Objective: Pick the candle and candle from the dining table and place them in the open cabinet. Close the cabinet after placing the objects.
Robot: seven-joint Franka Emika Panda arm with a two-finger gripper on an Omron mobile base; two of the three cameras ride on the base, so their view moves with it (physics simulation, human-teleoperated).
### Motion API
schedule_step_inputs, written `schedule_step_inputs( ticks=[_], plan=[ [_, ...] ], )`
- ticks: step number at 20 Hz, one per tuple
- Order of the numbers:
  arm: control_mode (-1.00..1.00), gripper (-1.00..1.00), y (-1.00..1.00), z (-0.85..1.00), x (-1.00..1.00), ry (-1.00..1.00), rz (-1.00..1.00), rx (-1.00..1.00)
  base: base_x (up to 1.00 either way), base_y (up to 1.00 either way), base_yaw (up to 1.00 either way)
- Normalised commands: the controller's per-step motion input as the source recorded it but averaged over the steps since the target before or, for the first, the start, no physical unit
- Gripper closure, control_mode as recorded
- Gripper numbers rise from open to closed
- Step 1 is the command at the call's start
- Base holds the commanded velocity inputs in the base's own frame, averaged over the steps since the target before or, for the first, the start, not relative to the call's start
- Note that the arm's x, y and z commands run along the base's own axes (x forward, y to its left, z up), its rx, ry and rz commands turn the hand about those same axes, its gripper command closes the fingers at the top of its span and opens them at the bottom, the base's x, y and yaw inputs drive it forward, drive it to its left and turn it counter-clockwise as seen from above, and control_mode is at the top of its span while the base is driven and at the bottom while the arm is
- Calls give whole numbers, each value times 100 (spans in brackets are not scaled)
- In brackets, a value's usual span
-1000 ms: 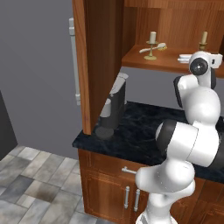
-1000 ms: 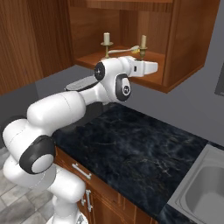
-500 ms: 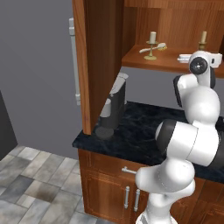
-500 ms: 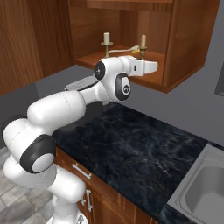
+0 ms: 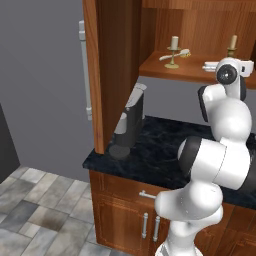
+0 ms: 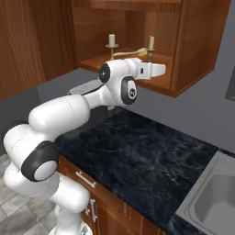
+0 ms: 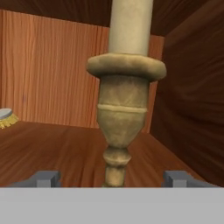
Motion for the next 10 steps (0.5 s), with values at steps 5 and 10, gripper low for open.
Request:
schedule_step_inputs(
  ticks=[5,10],
  plan=[
    [-100,-100,0,0,-14,-2,0,0,0,0,0],
    [-100,-100,6,12,-16,-1,0,0,0,0,0]
  ],
)
